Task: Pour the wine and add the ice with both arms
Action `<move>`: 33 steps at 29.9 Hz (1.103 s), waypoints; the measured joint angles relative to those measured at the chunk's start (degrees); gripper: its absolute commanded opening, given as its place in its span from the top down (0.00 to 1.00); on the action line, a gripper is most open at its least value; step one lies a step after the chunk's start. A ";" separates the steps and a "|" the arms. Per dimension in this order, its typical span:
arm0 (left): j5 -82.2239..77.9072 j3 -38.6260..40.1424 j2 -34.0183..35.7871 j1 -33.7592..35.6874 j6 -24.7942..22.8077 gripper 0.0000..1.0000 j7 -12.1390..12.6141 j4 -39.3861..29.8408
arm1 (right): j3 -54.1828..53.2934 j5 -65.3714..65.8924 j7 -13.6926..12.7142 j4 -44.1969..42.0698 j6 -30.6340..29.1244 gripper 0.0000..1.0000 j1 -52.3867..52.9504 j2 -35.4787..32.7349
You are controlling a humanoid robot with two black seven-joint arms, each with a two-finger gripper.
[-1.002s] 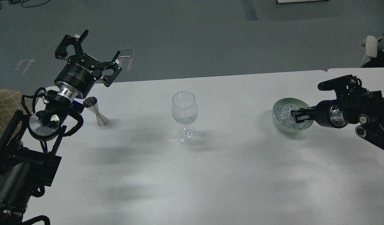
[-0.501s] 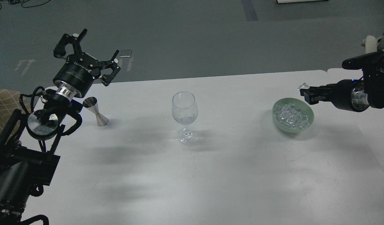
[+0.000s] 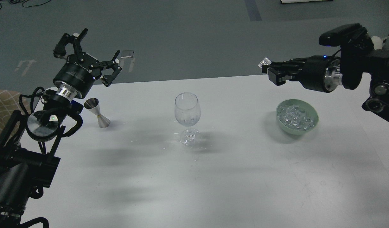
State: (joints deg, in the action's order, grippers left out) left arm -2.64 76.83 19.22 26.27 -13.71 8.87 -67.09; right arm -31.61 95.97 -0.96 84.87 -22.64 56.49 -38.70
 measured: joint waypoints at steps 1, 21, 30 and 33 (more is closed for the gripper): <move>0.00 0.15 0.15 -0.03 0.00 0.02 0.00 0.00 | 0.01 0.00 -0.55 0.03 -0.03 0.81 0.65 1.32; 0.18 1.49 2.83 -0.24 -0.26 0.02 0.30 -0.08 | 3.68 0.67 -5.57 -0.11 -0.50 0.82 2.48 18.81; 0.18 1.50 2.91 -0.24 -0.26 0.02 0.45 -0.08 | 4.09 0.73 -6.74 -0.75 -0.56 0.80 3.17 21.36; 0.17 1.56 3.14 -0.24 -0.26 0.02 0.45 -0.07 | 4.85 0.73 -6.77 -0.83 -0.60 0.80 3.46 21.35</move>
State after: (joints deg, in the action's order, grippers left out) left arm -2.46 78.38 22.36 26.03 -13.97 9.32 -67.16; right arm -26.76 96.70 -7.73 84.04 -23.24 59.95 -17.35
